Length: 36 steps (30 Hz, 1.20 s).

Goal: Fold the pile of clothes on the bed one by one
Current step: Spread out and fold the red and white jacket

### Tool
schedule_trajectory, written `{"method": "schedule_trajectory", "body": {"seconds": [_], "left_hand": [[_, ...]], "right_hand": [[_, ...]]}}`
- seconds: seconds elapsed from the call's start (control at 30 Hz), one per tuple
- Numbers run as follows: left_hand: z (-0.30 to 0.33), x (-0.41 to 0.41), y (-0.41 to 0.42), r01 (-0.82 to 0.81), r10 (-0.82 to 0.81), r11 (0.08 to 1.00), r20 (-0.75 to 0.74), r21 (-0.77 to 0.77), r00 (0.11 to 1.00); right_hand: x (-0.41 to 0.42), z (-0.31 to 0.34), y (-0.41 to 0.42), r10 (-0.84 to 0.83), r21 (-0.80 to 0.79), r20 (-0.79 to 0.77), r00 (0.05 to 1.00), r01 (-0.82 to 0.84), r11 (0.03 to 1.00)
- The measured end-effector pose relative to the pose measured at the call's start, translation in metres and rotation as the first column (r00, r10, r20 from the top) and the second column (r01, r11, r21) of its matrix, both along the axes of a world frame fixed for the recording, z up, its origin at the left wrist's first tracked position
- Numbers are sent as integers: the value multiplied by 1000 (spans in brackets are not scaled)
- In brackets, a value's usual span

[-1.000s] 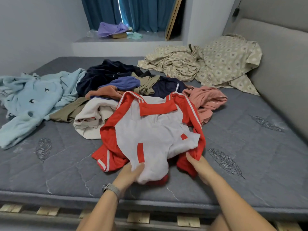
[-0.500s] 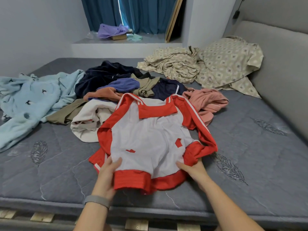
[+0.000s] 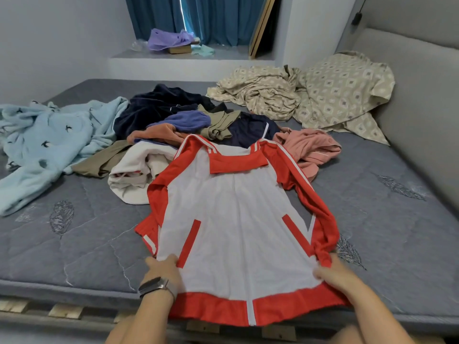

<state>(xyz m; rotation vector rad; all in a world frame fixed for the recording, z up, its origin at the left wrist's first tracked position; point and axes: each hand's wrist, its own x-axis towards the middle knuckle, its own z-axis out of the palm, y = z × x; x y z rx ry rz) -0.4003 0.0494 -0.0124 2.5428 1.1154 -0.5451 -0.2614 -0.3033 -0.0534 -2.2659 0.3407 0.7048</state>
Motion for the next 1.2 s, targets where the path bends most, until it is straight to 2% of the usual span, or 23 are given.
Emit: {"method": "schedule_trajectory", "body": {"seconds": [0.07,0.13,0.17,0.23,0.3,0.33,0.4,0.47,0.5,0.53,0.6,0.67,0.7,0.77,0.83,0.9,0.97,1.03,1.07,1.1,1.13,1.17,1.2], "left_hand": [[-1,3,-10,20,-27,976,29,217,999],[-2,9,-17,26,-95,958,231,285,968],[-6,13,-19,58,-136,976,378,209,916],[-10,23,-28,205,-130,977,616,-53,777],[-6,31,-41,297,-28,910,672,-289,740],[-3,34,-47,307,28,869,658,-388,753],[7,40,-60,272,195,742,586,-613,786],[14,48,-69,165,406,485,388,-859,827],[16,50,-71,109,455,363,278,-925,846],[14,53,-73,58,465,289,193,-955,864],[5,56,-76,-36,447,240,77,-970,891],[-6,56,-77,-73,453,263,57,-962,889],[-12,56,-78,-66,463,339,106,-939,880],[-21,56,-79,-36,429,567,258,-823,865],[-25,57,-80,21,319,722,358,-692,878],[-20,60,-85,59,208,817,389,-573,898],[-22,60,-88,99,108,902,442,-420,890],[-20,59,-91,86,111,931,498,-355,860],[-20,61,-91,61,190,904,526,-422,829],[-18,64,-90,27,341,807,503,-590,795],[-12,69,-89,-2,511,599,381,-801,771],[-5,74,-87,1,629,328,220,-945,745],[1,76,-85,8,684,115,84,-993,725]], "right_hand": [[-9,4,-5,-27,-2,51,998,27,1000],[-10,18,-7,-59,-35,187,981,67,997],[-6,25,-8,-127,6,284,950,131,991],[-4,51,-2,-357,273,360,862,268,924],[-2,76,12,-485,497,379,788,269,825],[-4,89,24,-473,536,423,773,207,818],[-12,107,54,-261,503,586,767,-92,859],[-25,106,84,138,277,668,731,-417,866],[-30,96,97,376,141,641,669,-584,799],[-37,86,108,582,28,582,568,-729,684],[-47,71,122,832,-79,417,367,-897,435],[-52,68,130,879,-88,311,362,-910,406],[-52,67,131,866,-88,297,402,-892,444],[-49,72,132,774,-46,346,531,-814,579],[-33,69,135,526,86,478,703,-634,769],[-2,55,136,181,231,527,831,-344,910],[32,36,138,-40,350,369,928,-99,932],[60,18,142,-147,419,155,977,69,905],[71,10,146,-173,405,127,977,108,908],[80,5,149,-198,413,118,973,133,901],[87,4,153,-232,449,88,969,170,877],[92,3,159,-252,516,19,967,207,831],[94,7,163,-254,596,-75,964,248,764]]}}
